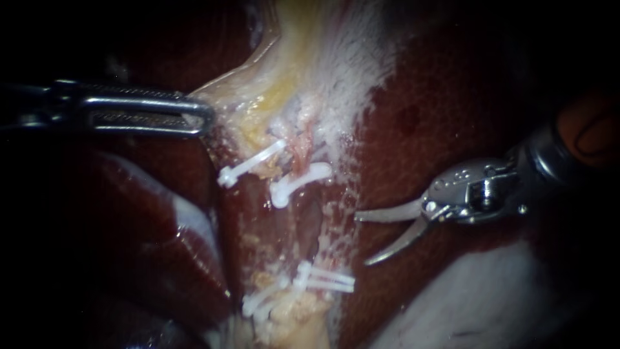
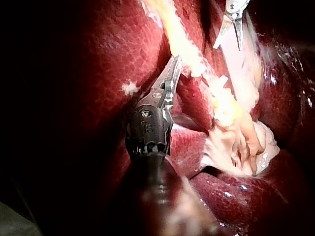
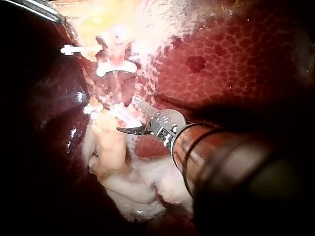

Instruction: Go back from the cut right tube

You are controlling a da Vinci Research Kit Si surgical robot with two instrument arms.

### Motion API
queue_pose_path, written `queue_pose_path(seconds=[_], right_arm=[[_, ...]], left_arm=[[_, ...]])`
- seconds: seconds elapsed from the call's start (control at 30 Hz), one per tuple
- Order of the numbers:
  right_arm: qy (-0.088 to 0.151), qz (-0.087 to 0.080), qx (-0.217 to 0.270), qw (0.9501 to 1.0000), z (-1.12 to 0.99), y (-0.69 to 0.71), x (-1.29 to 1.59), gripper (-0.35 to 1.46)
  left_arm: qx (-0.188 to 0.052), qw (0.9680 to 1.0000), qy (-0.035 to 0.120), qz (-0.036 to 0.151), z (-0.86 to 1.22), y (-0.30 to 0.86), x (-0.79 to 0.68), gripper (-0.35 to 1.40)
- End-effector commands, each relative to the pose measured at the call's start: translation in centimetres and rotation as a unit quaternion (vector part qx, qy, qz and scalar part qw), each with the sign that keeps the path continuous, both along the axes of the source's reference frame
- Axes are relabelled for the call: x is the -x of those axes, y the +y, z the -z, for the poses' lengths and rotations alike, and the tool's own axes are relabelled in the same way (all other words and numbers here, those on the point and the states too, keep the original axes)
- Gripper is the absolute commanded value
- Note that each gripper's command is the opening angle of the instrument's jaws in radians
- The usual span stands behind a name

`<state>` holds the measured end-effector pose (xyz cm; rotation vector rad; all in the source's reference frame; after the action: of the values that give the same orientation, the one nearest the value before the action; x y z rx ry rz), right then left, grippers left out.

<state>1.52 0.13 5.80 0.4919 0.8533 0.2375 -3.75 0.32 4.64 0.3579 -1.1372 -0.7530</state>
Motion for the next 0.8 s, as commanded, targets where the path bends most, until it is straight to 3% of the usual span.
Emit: queue_pose_path(seconds=[0.03, 0.37, 0.8], right_arm=[[0.001, 0.0, 0.007, 1.0, 0.02, 0.03, 0.03, 1.43], [0.0, -0.006, 0.044, 0.999, 0.25, 0.34, 0.19, 1.43], [0.003, 0.0, 0.059, 0.9982, 0.27, 0.37, 0.21, 1.43]], left_arm=[[0.0, 1.0, 0.0, 0.0, -0.02, 0.0, 0.0, -0.27], [0.0, 1.0, 0.002, -0.001, -0.07, 0.0, 0.0, -0.27], [0.002, 1.0, 0.008, -0.005, -0.2, -0.06, 0.04, -0.25]])
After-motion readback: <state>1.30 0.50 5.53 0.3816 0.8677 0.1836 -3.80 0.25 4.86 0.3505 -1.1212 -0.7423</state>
